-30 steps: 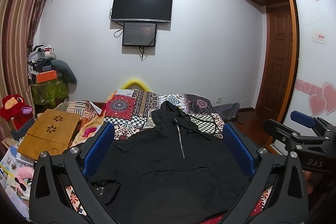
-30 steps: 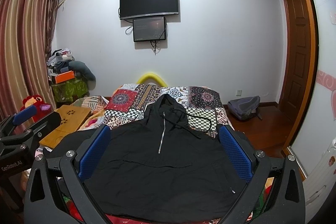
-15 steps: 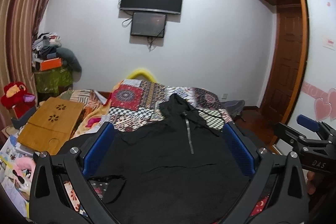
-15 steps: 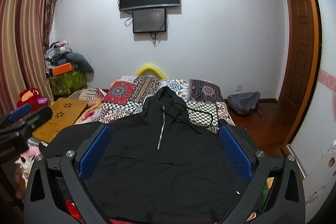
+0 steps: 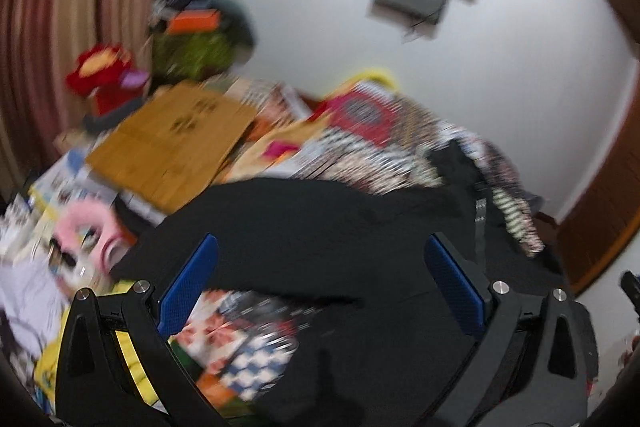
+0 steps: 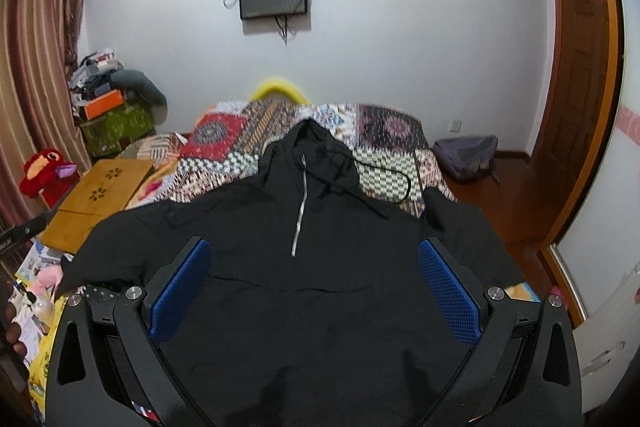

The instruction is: Fold large clothes

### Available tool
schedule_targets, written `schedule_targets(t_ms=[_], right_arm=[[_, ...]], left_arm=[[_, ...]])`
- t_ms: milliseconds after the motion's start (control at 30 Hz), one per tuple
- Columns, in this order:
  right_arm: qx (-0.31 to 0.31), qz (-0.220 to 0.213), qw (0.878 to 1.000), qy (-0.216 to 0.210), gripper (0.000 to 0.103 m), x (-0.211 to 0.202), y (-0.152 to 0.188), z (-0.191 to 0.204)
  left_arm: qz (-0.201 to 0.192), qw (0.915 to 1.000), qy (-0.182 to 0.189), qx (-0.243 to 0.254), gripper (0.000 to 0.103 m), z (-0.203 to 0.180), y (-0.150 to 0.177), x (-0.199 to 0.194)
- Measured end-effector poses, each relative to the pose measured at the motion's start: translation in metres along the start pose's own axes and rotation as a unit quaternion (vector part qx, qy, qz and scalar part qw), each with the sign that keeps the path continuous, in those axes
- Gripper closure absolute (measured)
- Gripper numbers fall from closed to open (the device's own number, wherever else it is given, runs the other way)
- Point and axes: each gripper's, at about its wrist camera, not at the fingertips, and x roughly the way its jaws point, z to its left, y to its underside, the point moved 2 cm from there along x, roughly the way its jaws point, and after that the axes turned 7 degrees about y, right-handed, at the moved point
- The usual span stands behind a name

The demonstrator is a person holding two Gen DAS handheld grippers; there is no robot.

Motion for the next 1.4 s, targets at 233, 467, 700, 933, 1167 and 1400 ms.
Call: schedule_targets(t_ms=[233,467,700,933,1167,1400], right_arm=[[0.01,0.05,0.999,-0.001,0.0,0.024,0.01,0.0],[0.005,0.086,0.996,0.006,0.0,0.042,0.015,0.005],[-0.007,0.102,0.995,0.016,0.0,0.054,0.018,0.008],[-0.012,0.11,0.994,0.02,0.0,0.061,0.017,0.01],[-0.015,0.099,0.994,0.031,0.0,0.056,0.013,0.007],[-0.013,0.09,0.995,0.029,0.0,0.048,0.01,0.004]], left_arm=[[0.083,0.9873,-0.01,-0.135,0.0,0.092,0.03,0.041],[0.141,0.9528,0.061,-0.262,0.01,0.142,0.059,0.079],[0.137,0.9227,0.108,-0.344,0.017,0.168,0.067,0.1],[0.127,0.9474,0.024,-0.293,0.036,0.188,0.054,0.125],[0.115,0.9765,-0.059,-0.172,0.071,0.173,0.035,0.128],[0.075,0.992,-0.064,-0.079,0.093,0.135,-0.008,0.109]])
